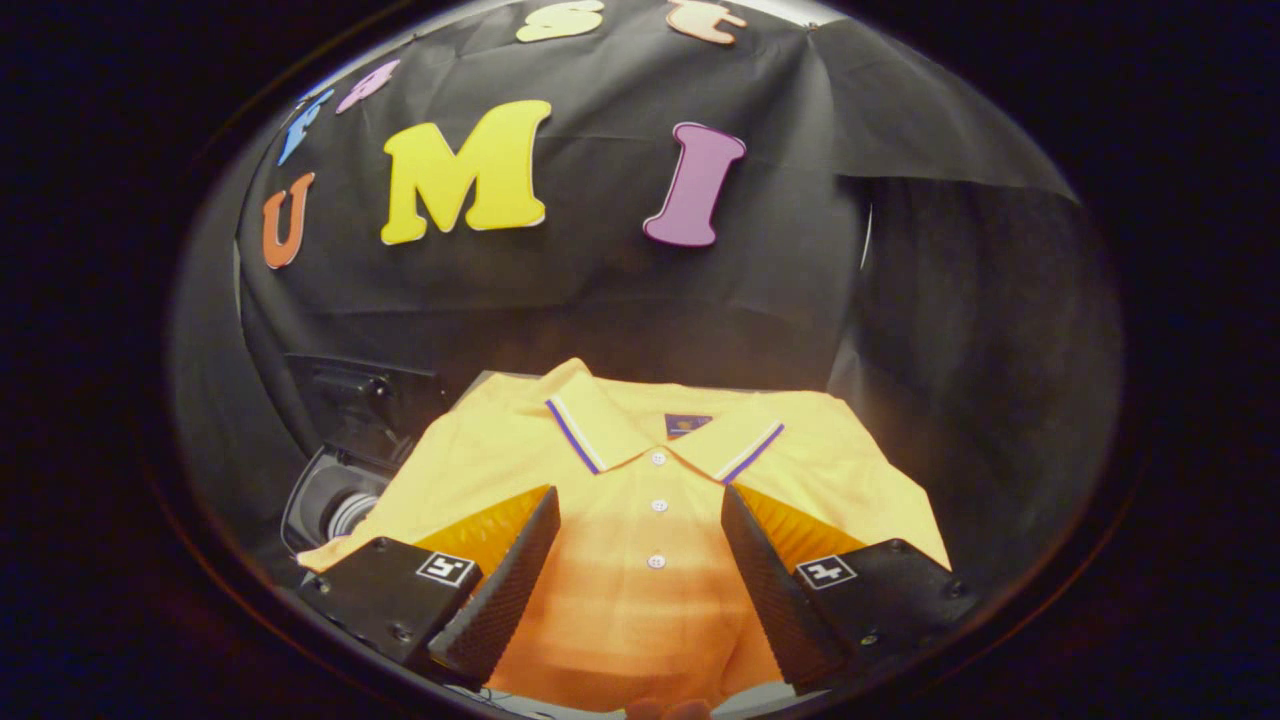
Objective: Put the clothes into the washing machine and then close the washing machine lid.
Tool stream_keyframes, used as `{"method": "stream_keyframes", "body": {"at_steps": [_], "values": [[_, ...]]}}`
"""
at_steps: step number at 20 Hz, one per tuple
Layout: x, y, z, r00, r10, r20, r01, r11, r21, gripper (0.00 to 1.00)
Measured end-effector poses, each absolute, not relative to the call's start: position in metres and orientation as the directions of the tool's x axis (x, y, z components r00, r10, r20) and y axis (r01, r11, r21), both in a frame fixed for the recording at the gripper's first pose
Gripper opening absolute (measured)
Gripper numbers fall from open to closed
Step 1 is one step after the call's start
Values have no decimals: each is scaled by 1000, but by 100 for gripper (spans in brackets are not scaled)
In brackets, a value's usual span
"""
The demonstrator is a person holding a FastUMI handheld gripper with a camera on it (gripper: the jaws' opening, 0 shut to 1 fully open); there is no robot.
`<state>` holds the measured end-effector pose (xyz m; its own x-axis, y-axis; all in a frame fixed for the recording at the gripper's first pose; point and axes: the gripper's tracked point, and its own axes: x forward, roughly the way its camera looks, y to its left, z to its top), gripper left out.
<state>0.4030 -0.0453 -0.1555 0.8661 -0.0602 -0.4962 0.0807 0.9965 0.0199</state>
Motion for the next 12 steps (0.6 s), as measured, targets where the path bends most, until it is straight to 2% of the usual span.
{"method": "stream_keyframes", "body": {"at_steps": [8,12], "values": [[409,-53,-176,834,-58,-548,77,997,11,100],[405,-51,-178,823,-25,-567,80,994,72,100]]}}
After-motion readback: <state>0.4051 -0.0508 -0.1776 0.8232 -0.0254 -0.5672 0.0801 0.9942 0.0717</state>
